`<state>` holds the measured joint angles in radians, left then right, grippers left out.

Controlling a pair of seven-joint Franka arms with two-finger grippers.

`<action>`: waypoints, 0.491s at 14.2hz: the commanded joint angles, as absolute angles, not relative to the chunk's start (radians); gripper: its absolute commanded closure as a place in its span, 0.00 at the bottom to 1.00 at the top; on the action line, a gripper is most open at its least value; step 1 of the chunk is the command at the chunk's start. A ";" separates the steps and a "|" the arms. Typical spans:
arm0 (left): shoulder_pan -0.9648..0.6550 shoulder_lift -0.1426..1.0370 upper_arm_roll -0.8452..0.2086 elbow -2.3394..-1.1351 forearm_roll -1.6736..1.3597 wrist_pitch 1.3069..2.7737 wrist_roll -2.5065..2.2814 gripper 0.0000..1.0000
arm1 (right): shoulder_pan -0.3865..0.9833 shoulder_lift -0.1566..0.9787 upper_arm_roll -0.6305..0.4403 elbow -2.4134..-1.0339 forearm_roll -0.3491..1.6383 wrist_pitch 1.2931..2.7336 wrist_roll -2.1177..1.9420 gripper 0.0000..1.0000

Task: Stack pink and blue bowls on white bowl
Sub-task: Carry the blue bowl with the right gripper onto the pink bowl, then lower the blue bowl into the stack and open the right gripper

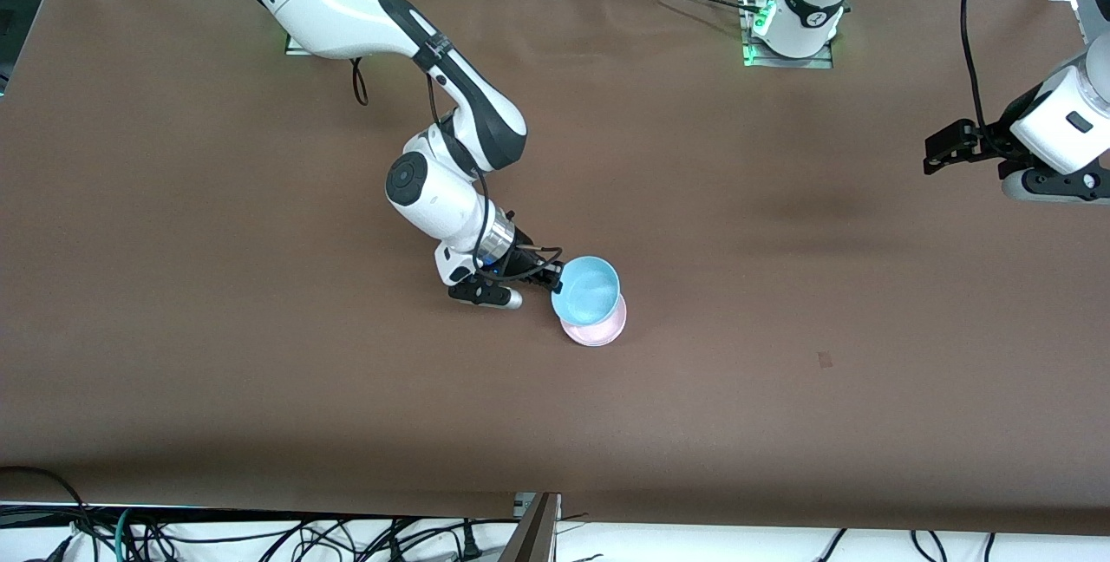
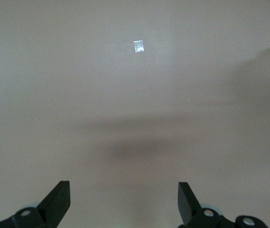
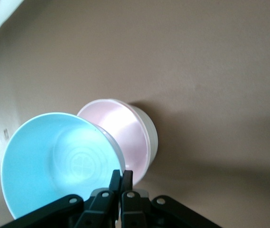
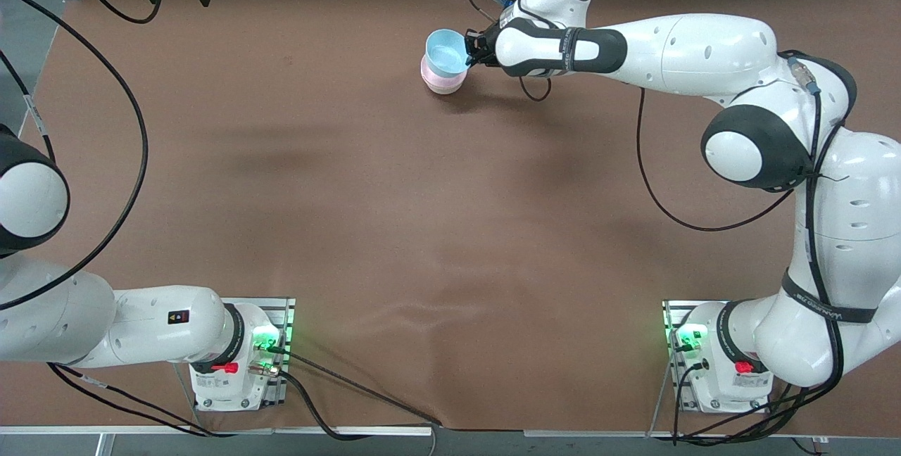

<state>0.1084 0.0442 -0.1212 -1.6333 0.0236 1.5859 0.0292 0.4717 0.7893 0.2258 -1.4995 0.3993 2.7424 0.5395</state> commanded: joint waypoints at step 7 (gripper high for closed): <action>0.121 0.060 -0.126 -1.600 0.023 1.568 0.055 0.00 | 0.492 0.857 0.199 -1.436 0.376 2.778 0.535 1.00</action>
